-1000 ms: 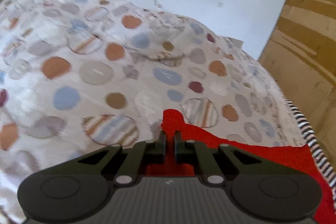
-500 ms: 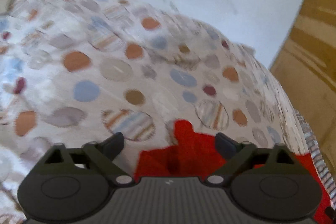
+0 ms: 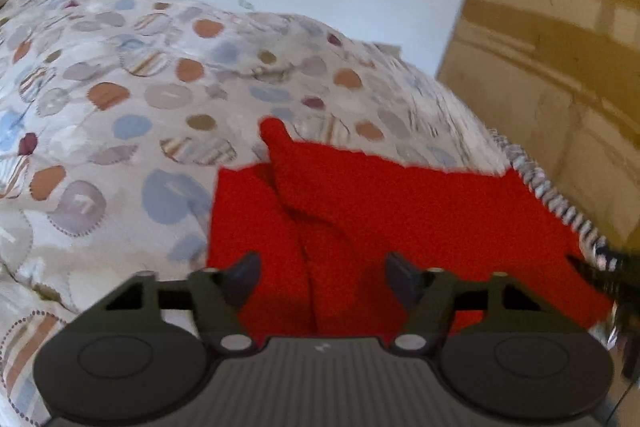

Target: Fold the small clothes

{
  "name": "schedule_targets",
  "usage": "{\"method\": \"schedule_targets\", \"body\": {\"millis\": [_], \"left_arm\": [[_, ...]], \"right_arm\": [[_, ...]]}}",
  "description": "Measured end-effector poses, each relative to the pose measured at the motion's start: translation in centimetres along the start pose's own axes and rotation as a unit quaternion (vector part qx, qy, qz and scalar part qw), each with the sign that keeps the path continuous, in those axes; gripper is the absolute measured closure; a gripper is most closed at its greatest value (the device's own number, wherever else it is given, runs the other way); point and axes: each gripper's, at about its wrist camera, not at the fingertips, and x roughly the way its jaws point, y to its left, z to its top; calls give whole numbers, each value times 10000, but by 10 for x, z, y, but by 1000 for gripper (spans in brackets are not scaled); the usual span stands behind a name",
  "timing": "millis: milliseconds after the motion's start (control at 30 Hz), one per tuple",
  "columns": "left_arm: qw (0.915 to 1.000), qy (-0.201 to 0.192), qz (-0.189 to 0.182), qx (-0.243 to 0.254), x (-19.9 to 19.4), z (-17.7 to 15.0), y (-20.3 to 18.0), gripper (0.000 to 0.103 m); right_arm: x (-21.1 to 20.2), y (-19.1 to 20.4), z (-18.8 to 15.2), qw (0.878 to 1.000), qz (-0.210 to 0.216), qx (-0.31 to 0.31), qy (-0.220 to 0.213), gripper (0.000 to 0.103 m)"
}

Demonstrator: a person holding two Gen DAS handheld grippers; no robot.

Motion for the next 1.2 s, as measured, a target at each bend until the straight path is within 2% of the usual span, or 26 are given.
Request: {"method": "schedule_targets", "body": {"millis": [33,67,100,133,267,367,533,667,767,833,867,933,1000,1100,1200], "left_arm": [[9999,94,63,19,3,-2,-2,60],[9998,196,91,-20,6,-3,-4,70],[9995,286,60,-81,8,-3,-4,94],[9994,331,20,-137,9,-4,-4,97],[9990,79,235,-379,-5,-8,-2,99],[9971,54,373,-665,-14,-18,6,99],[9942,36,96,-1067,-16,-30,25,99],[9937,13,39,-1118,-19,-28,24,97],[9947,63,147,-1018,-23,-28,18,88],[9956,48,258,-900,-30,-28,14,63],[9958,29,325,-859,-33,-28,12,56],[9955,-24,519,-792,-42,-28,8,27],[9944,-100,717,-774,-52,-30,6,13],[9935,-113,813,-782,-62,-35,4,0],[9925,-13,913,-809,-65,-43,1,1]], "right_arm": [[-2,1,-1,10000,-16,-57,-23,0],[-2,2,-2,9999,-33,-92,-33,0],[-2,3,-3,9999,-48,-105,-32,0],[-2,3,-4,9999,-64,-98,-32,0],[-3,1,-7,10000,-61,-4,9,0],[-5,-3,-11,9999,-16,136,27,0],[-4,-4,-15,9994,4,342,41,0],[-7,-1,-10,9998,-73,194,63,0],[-14,4,-9,9997,-218,61,30,0],[-19,7,-10,9996,-293,-2,-8,0],[-22,7,-10,9995,-317,-8,-29,0],[-28,9,-10,9994,-351,-18,-72,0],[-34,11,-8,9991,-361,-80,-193,0],[-43,19,-5,9981,-309,-257,-462,0],[-48,33,-1,9962,-132,-473,-714,0]]}}
